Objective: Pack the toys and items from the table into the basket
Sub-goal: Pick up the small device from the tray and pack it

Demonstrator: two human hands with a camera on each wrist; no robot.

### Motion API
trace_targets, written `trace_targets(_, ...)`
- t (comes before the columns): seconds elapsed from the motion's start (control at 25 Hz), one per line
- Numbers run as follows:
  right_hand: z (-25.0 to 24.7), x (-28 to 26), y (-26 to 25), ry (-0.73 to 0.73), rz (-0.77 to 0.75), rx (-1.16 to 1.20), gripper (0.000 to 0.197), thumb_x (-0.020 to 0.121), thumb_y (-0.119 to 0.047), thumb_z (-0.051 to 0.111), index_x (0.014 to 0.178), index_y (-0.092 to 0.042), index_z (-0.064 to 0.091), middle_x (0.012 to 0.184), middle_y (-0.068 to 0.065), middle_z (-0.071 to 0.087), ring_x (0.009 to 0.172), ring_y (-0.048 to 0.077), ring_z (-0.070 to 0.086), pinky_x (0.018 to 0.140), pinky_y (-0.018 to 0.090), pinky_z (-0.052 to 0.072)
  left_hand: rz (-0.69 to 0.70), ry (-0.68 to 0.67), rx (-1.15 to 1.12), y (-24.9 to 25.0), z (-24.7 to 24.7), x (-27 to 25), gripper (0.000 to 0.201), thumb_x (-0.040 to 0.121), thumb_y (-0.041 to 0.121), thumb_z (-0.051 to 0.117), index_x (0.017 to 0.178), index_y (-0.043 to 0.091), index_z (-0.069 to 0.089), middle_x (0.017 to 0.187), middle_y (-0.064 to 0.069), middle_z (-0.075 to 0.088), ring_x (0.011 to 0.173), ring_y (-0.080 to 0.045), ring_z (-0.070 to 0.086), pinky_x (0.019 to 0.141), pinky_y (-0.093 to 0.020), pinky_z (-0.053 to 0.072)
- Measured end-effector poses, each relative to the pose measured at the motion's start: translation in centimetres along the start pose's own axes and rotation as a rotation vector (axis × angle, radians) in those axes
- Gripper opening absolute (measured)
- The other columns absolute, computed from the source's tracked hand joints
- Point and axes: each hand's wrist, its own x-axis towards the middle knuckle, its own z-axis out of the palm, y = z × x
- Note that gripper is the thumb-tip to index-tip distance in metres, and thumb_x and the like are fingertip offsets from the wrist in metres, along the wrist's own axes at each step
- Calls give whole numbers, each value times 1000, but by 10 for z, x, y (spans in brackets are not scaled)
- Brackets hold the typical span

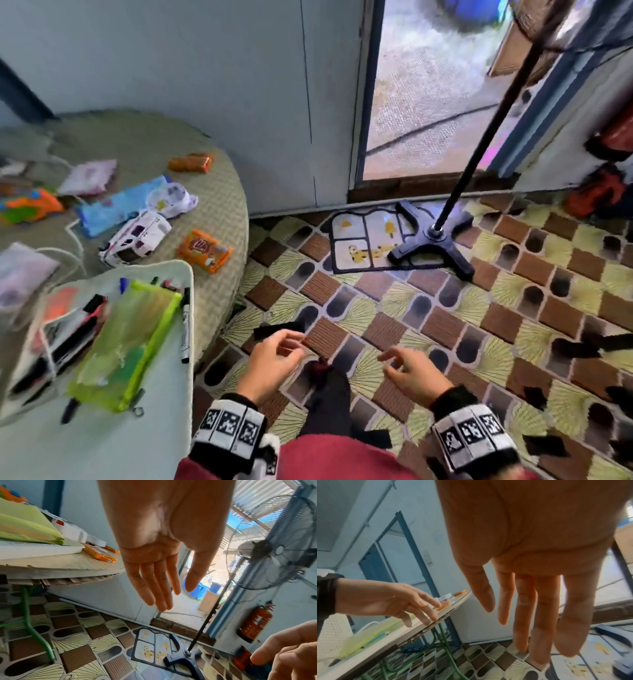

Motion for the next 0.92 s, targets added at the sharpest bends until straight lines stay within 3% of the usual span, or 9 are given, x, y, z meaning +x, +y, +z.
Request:
trace_targets(0.08,-10,29,-16,-8,-64,-26,24,92,-22,50,113,-16,62,80,-13,55,75,7,54,73,21,44,-20,39,-18,0,-13,16,21,86,10,65,95,29,64,90,1,70,86,-15,65,79,-24,51)
trace_targets(0.2,-29,79,-52,-39,-175,-87,24,93,-22,50,113,-16,61,83,-10,57,66,-5,48,60,9,39,-34,125,-3,3,-40,45,20,88,14,63,101,29,64,93,4,70,89,-11,65,73,-14,47)
trace_targets(0.36,-59,137,-111,-91,-319,-217,26,94,-16,46,116,-12,60,88,-7,53,74,6,49,59,9,34,-40,283,-91,12,-79,82,22,89,11,62,103,26,66,93,4,70,89,-5,63,77,-11,48)
trace_targets(0.48,-71,178,-148,-128,-416,-241,28,93,-11,44,116,-12,60,92,-5,55,69,-1,48,53,2,33,-60,394,-148,17,-104,103,21,88,9,62,101,24,66,93,2,69,87,-3,63,75,-8,47)
trace_targets(0.6,-71,218,-179,-177,-470,-235,28,91,-12,46,115,-13,61,91,-4,60,64,-4,50,55,1,34,-75,493,-171,22,-124,117,21,89,8,61,98,26,66,92,3,70,85,-2,62,73,-6,45)
trace_targets(0.72,-68,257,-207,-209,-501,-266,27,88,-15,51,111,-20,64,88,-9,62,77,5,58,62,4,37,-105,592,-198,18,-141,131,21,88,6,60,98,23,66,91,5,70,82,-1,63,72,-6,46)
trace_targets(0.84,-73,285,-242,-259,-584,-248,27,86,-8,52,107,-16,66,89,-10,65,85,7,60,72,11,41,-146,682,-197,16,-155,148,22,87,4,60,100,19,68,92,6,70,85,2,61,71,-8,46)
trace_targets(0.92,-77,310,-269,-277,-639,-240,25,86,-5,51,104,-12,67,78,-13,61,75,2,57,70,11,40,-160,762,-189,17,-170,162,23,86,3,60,99,19,68,94,10,70,88,4,61,71,-10,47)
